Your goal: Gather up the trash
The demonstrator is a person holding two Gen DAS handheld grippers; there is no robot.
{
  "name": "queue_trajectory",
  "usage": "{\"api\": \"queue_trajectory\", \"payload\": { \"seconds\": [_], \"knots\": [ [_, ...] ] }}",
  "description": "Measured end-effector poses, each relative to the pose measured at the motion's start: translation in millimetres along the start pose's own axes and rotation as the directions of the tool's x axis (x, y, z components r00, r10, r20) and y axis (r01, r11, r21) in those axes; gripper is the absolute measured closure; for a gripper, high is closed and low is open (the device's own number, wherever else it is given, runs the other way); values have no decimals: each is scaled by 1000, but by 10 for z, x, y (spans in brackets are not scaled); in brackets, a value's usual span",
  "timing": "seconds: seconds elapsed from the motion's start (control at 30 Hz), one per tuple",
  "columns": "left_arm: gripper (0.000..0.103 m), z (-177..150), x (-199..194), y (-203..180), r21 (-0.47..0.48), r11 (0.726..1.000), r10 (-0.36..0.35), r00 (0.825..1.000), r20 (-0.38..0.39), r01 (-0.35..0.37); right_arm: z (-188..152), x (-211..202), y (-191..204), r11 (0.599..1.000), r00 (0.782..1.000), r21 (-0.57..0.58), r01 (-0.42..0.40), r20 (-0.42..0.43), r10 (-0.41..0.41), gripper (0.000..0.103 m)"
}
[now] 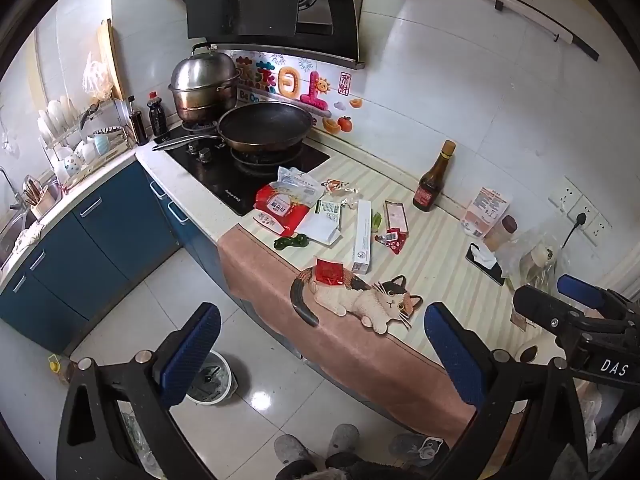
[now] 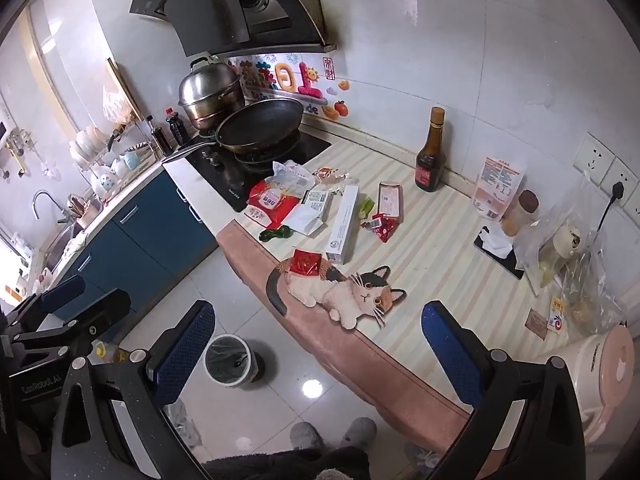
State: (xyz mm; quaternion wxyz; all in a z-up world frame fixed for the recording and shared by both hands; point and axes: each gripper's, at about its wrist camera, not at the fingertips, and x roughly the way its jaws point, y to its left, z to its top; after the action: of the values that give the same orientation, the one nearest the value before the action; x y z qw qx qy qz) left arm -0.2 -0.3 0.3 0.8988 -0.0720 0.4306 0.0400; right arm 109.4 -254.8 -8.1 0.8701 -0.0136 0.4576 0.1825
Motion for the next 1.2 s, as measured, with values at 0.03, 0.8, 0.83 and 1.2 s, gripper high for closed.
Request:
{"api": "queue_trajectory", "payload": {
  "seconds": [0.03,0.8,0.83,1.2],
  "knots": [
    [0,0,0,1,-2,1000,-3,1000,-1,3,-2,-4,-4,1000,1000,3,-5,2,5,0],
    [0,83,-61,-132,-10,1000,-19,1000,7,19,-56,-74,-72,1000,1000,0,-4,12,4,0],
    [0,82,-63,-133,-9,1000,-20,1000,8,20,-57,-75,-75,1000,1000,-1,-4,13,4,0],
    [0,118,-123,-169,-6,1000,-29,1000,13,29,-81,-104,-105,1000,1000,0,-6,17,6,0]
  ]
}}
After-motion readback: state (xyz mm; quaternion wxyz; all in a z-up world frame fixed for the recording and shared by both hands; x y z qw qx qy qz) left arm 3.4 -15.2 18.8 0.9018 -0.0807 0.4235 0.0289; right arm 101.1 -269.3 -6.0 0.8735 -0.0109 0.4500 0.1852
